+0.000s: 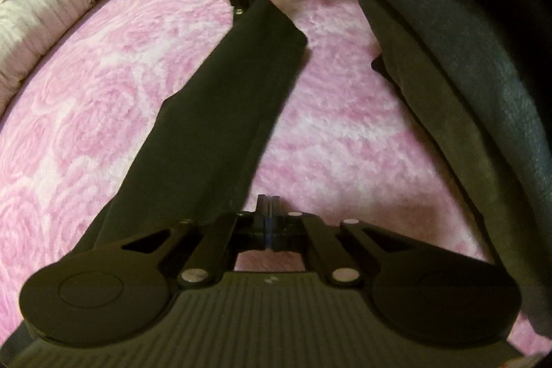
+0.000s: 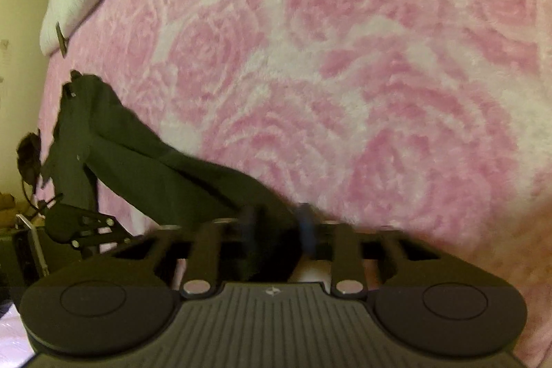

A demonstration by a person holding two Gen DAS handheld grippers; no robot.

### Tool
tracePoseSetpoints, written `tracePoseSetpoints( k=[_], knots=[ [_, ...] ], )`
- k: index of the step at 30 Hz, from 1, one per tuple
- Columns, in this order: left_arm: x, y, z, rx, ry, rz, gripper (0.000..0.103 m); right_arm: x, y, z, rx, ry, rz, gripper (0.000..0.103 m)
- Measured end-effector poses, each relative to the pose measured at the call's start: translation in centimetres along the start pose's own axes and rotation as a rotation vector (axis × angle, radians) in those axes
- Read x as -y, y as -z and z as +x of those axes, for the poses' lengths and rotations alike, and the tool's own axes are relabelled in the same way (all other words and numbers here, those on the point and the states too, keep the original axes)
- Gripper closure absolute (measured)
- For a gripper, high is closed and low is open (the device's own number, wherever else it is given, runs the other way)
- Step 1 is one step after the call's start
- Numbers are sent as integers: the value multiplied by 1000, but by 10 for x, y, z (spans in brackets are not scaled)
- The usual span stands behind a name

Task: Fold clothes

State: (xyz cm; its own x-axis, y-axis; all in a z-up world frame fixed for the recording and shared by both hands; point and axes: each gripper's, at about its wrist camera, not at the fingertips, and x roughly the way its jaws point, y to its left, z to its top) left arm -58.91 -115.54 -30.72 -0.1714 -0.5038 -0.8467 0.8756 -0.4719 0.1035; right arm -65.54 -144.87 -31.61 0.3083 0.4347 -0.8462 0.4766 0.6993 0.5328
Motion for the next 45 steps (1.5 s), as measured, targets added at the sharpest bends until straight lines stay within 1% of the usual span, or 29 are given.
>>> tracePoseSetpoints(
  k=[2, 5, 6, 7, 8, 10, 12, 13, 15, 16, 17, 18, 19, 20, 21, 22, 24, 26, 28, 29, 30, 31, 32, 33, 34, 36, 40, 43, 45],
  knots=[
    [-1, 0, -2, 5, 3, -14, 103, -8, 1, -3, 2, 16, -45, 99],
    [-4, 0, -9, 29, 11, -40, 103, -24, 2, -35, 169, 49, -135, 100],
    [-5, 1, -13, 43, 12, -56, 103, -26, 3, -50, 252, 55, -147, 101],
    [-8, 1, -18, 62, 10, -79, 103, -27, 3, -56, 282, 76, -154, 101],
    [-12, 2, -24, 85, 3, -117, 103, -26, 3, -56, 270, 86, -156, 101],
    [-22, 5, -35, 131, -34, -186, 97, -26, 2, -46, 203, 136, -193, 101],
    [-33, 6, -41, 151, -77, -251, 97, -25, 1, -38, 173, 156, -200, 101],
    [-39, 7, -42, 155, -95, -276, 92, -23, 2, -35, 177, 160, -178, 98],
    [-47, 8, -40, 135, -125, -282, 85, -20, 3, -32, 200, 194, -141, 78],
    [-50, 9, -38, 124, -133, -281, 84, -18, 5, -33, 216, 209, -121, 73],
    [-52, 10, -36, 106, -147, -276, 84, -16, 5, -35, 222, 202, -107, 75],
    [-53, 11, -37, 92, -161, -271, 83, -15, 4, -37, 229, 217, -98, 74],
    [-55, 14, -37, 86, -170, -271, 80, -13, 4, -41, 240, 241, -88, 72],
    [-59, 16, -36, 84, -178, -285, 78, -13, 3, -44, 245, 245, -77, 72],
    [-64, 20, -36, 87, -178, -311, 74, -12, 3, -46, 249, 239, -60, 72],
    [-70, 24, -36, 90, -174, -341, 74, -10, 4, -49, 254, 231, -43, 72],
    [-86, 29, -33, 103, -153, -425, 72, -7, 8, -53, 252, 172, -16, 72],
    [-97, 31, -29, 102, -136, -478, 71, -4, 12, -56, 248, 112, 9, 72],
    [-108, 32, -25, 101, -120, -530, 70, -6, 16, -52, 171, 34, -39, 72],
    [-114, 33, -23, 100, -111, -556, 70, -8, 17, -48, 116, -5, -60, 71],
    [-116, 34, -22, 101, -108, -568, 70, -12, 20, -43, 74, -8, -103, 68],
    [-118, 34, -21, 102, -105, -580, 69, -18, 23, -38, 57, 23, -157, 60],
    [-121, 35, -21, 103, -101, -592, 69, -24, 26, -33, 40, 54, -211, 56],
    [-123, 35, -21, 106, -101, -601, 69, -29, 27, -29, 32, 80, -262, 55],
    [-124, 35, -22, 107, -99, -606, 69, -34, 27, -26, 34, 91, -296, 54],
    [-127, 35, -22, 111, -92, -611, 69, -43, 28, -24, 56, 67, -359, 53],
    [-128, 34, -22, 106, -80, -591, 66, -64, 31, -11, 86, 131, -538, 53],
    [-124, 31, -24, 106, -64, -562, 63, -64, 23, -7, 124, 140, -547, 53],
    [-120, 30, -28, 102, -65, -529, 61, -59, 14, 0, 109, 113, -505, 58]
  ],
)
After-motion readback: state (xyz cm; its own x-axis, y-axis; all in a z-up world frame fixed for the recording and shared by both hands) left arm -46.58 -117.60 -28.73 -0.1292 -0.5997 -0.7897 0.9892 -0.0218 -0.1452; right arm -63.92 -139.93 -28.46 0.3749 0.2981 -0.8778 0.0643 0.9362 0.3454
